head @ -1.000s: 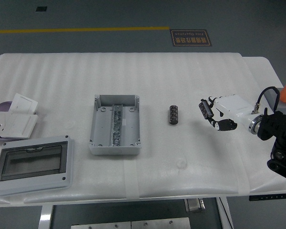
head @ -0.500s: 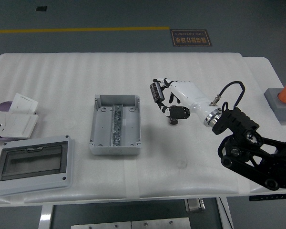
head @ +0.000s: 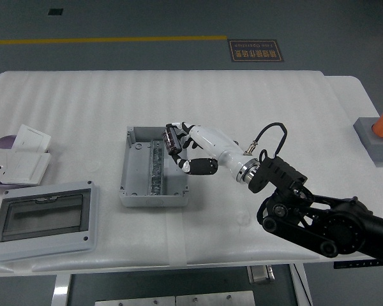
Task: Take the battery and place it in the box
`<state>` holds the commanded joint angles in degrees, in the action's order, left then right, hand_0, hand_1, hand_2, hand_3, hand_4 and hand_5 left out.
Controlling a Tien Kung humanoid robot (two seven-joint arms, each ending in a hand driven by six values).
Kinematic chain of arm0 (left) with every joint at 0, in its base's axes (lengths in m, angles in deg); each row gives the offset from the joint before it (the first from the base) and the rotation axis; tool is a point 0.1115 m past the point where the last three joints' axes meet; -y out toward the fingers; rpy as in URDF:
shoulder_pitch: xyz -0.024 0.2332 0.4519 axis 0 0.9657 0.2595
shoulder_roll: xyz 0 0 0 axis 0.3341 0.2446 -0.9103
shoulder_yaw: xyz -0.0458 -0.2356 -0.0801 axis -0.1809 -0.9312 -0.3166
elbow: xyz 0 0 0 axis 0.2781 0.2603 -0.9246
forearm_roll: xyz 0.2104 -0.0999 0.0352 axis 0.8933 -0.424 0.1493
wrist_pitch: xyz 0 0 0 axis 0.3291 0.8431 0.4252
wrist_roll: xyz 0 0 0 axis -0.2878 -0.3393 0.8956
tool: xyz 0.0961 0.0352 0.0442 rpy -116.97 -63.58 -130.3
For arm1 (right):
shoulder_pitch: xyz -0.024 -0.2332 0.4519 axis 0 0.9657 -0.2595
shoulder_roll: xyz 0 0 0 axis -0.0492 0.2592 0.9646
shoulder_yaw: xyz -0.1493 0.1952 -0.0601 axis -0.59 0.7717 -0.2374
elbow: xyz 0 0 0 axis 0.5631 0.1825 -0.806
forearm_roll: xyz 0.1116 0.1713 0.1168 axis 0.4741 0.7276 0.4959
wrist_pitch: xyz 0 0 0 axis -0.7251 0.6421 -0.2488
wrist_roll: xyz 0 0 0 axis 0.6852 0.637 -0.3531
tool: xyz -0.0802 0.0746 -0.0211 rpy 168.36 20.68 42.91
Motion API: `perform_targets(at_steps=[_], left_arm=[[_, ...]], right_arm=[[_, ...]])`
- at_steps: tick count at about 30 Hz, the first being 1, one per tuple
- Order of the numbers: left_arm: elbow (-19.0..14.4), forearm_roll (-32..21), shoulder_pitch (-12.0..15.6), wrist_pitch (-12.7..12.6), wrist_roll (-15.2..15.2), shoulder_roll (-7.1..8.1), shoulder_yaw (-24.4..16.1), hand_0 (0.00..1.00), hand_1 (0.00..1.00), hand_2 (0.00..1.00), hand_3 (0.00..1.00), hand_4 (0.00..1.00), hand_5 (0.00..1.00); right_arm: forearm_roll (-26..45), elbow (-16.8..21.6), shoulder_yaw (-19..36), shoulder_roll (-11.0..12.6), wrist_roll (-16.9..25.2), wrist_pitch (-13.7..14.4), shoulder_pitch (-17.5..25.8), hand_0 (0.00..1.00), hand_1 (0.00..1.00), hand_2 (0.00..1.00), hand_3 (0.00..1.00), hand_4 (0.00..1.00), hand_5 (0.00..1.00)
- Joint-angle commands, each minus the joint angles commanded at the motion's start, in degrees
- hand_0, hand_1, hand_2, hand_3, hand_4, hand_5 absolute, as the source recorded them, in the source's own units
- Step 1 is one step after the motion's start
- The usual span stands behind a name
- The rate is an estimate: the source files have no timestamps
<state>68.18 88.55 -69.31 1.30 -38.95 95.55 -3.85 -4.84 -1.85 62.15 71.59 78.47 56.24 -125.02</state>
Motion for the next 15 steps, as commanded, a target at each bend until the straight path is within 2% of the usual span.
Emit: perform_targets(at_steps=[1,6,7,12,13,15], left_arm=[[0.0,0.0,0.0,0.0,0.0,0.02,0.0,0.621,0.646,0.519,0.555,0.613,0.397],[0.0,-0.1,0.0,0.0,0.0,0.04,0.2,0.621,0.646,0.519,0.555,0.613,0.397],[0.0,-0.1,0.0,0.0,0.0,0.04,0.2,0.621,0.646,0.519,0.554,0.613,0.395],[0.0,0.1,-0.1,-0.1,0.0,0.04,0.1,0.621,0.646,0.519,0.554,0.613,0.395],[-0.1,0.1,-0.1,-0.1,-0.1,0.05,0.0,0.621,0.646,0.518,0.554,0.609,0.392],[-0.1,0.2,-0.1,-0.1,-0.1,0.07,0.0,0.621,0.646,0.518,0.554,0.609,0.392]], right_arm=[[0.6,-0.3,-0.3,-0.2,-0.1,-0.4,0.0,0.819,0.836,0.887,0.942,0.550,0.305],[1.9,-1.2,-1.1,-0.5,-0.8,-1.6,-0.1,0.819,0.836,0.887,0.942,0.550,0.305],[2.1,-1.2,-1.3,-0.5,-0.9,-1.7,-0.1,0.998,0.998,0.998,0.998,0.734,0.454],[2.7,-1.4,-1.8,-0.6,-1.2,-2.2,-0.2,0.998,0.998,0.998,0.998,0.734,0.454],[2.7,-1.4,-1.9,-0.6,-1.3,-2.2,-0.2,0.998,0.998,0.998,0.998,0.834,0.530],[2.8,-1.3,-2.0,-0.6,-1.5,-2.4,-0.2,0.998,0.998,0.998,0.998,0.834,0.530]])
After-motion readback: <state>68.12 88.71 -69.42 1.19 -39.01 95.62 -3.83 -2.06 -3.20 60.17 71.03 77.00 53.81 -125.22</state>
